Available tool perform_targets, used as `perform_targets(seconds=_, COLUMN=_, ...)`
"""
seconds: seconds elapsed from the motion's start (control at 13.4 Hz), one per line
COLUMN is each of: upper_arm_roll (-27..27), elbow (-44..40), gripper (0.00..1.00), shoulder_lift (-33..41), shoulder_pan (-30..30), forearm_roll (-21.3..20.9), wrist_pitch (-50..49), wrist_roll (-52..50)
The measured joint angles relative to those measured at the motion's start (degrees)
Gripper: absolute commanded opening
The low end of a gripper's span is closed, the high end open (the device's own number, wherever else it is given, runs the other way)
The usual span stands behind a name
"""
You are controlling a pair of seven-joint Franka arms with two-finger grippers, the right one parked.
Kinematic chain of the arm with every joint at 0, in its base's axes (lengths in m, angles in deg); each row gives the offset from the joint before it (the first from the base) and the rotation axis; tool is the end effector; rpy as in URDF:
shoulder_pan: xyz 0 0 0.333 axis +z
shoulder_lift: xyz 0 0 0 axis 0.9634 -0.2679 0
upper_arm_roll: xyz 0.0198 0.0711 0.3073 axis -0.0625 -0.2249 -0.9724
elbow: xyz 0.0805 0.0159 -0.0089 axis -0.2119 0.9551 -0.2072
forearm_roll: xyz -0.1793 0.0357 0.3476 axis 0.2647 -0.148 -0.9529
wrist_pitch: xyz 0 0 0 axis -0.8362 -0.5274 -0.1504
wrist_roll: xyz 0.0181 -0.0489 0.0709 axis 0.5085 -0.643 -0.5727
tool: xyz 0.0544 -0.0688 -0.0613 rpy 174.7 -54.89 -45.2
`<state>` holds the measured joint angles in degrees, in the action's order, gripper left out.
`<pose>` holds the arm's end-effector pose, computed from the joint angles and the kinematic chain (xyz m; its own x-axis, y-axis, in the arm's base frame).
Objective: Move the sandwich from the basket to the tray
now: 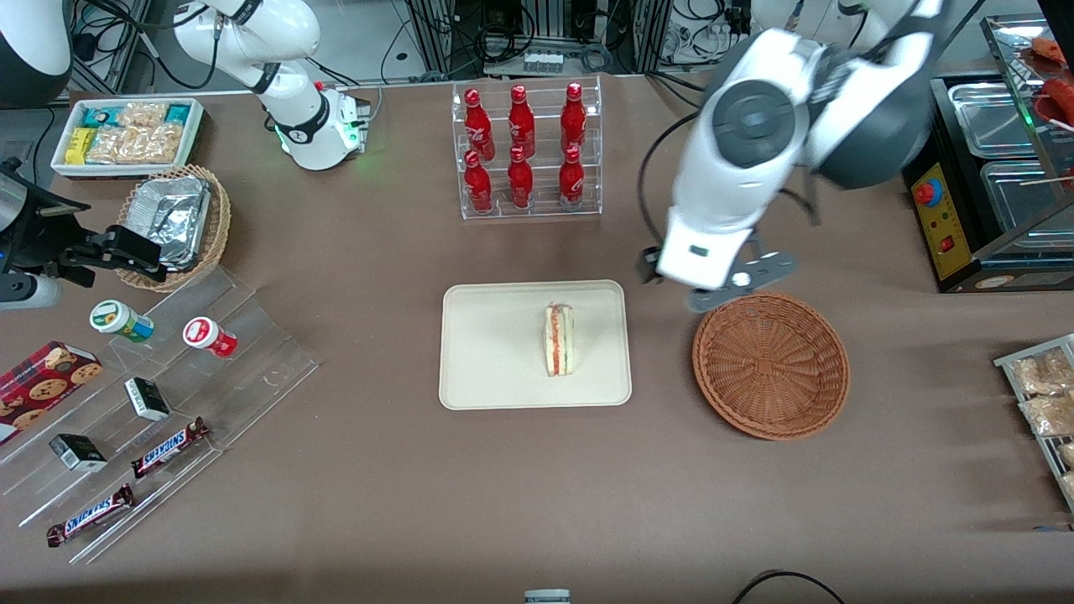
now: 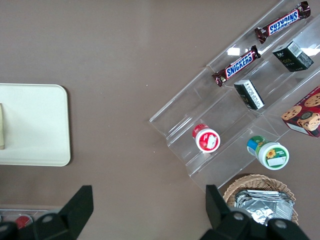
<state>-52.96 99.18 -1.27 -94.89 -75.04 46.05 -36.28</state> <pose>0.5436 -0.2951 0.5511 0.9287 0.3559 -0.1043 0.3434 -0.9314 -0.1202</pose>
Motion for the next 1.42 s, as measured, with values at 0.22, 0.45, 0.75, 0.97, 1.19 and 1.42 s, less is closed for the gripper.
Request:
perform_targets(seconds=0.22, upper_arm_roll=-0.1, elbow=0.0, gripper=1.0, shoulder_lift=3.5, shoulder_pan=5.7, forearm_roll=0.2, wrist_pitch=-6.6, wrist_roll=10.5)
perform_targets(seconds=0.45, upper_arm_roll=-0.3, elbow=0.2, gripper=1.0, shoulder_lift=7.0, shoulder_pan=10.9, forearm_roll=0.2, wrist_pitch=-12.1, wrist_roll=21.0)
perform_targets(seconds=0.75, upper_arm_roll=-0.4, elbow=1.2, gripper=1.0, shoulder_lift=10.4, shoulder_pan=16.7, forearm_roll=0.3, wrist_pitch=-15.5, wrist_roll=33.6)
perform_targets(seconds=0.97, upper_arm_roll=-0.6, elbow=2.5, gripper=1.0, shoulder_lift=12.1, shoulder_pan=20.5, forearm_roll=0.3, wrist_pitch=-16.4, wrist_roll=43.0)
perform_targets(seconds=1.19, upper_arm_roll=-3.6, elbow=5.4, gripper=1.0, shoulder_lift=15.8, shoulder_pan=20.9, forearm_roll=1.4, wrist_pitch=-16.2, wrist_roll=47.1)
perform_targets(seconds=1.42, upper_arm_roll=-7.6, elbow=8.0, gripper=1.0, shoulder_lift=19.3, shoulder_pan=21.0, forearm_roll=1.8, wrist_pitch=-15.8, wrist_roll=53.8)
